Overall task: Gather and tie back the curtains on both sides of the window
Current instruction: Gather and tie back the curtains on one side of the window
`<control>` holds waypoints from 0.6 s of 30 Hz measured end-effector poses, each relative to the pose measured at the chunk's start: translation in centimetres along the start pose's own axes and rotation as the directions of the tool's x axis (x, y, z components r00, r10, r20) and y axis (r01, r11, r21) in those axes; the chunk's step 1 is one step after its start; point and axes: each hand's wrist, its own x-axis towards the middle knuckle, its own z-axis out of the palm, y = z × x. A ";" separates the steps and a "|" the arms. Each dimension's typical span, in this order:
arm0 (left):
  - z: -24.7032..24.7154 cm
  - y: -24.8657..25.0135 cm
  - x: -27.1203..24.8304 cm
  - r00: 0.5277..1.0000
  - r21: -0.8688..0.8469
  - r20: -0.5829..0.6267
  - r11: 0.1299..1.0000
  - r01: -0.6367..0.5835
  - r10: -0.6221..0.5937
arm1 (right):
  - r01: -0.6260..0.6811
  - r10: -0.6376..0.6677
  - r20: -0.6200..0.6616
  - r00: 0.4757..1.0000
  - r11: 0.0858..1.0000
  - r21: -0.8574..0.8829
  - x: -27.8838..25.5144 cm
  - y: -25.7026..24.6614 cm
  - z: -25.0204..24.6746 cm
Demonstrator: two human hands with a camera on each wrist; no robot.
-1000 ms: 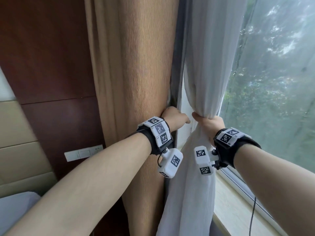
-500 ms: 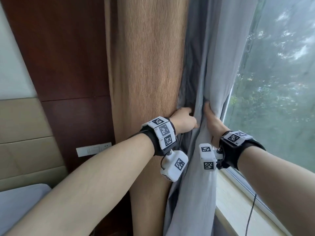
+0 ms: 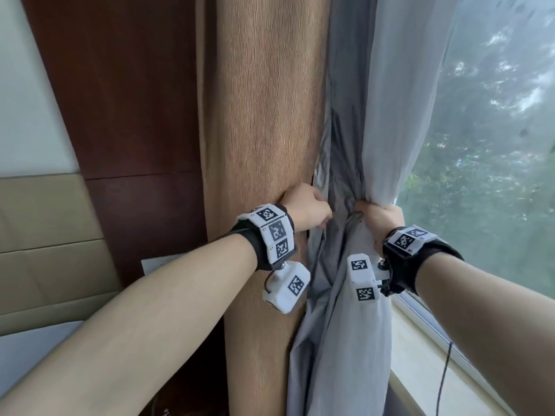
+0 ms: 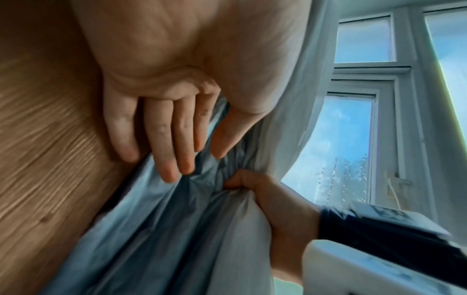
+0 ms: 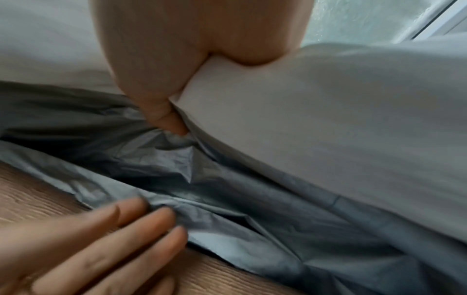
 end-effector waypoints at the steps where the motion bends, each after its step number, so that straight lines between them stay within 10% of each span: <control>1: -0.5 -0.2 0.1 0.999 0.081 -0.032 0.997 0.002 0.000 | -0.002 0.002 -0.018 1.000 1.000 0.006 0.1 0.0 -0.1; 11: -0.6 -0.7 0.0 0.999 -0.032 -0.020 0.999 -0.040 0.039 | -0.007 0.013 0.171 0.985 0.999 -0.037 -2.3 -0.8 -0.6; 18: -0.1 -0.1 0.2 0.995 -0.042 -0.002 0.994 -0.102 0.102 | 0.000 0.000 0.055 0.999 1.000 0.010 -1.4 -0.5 -1.9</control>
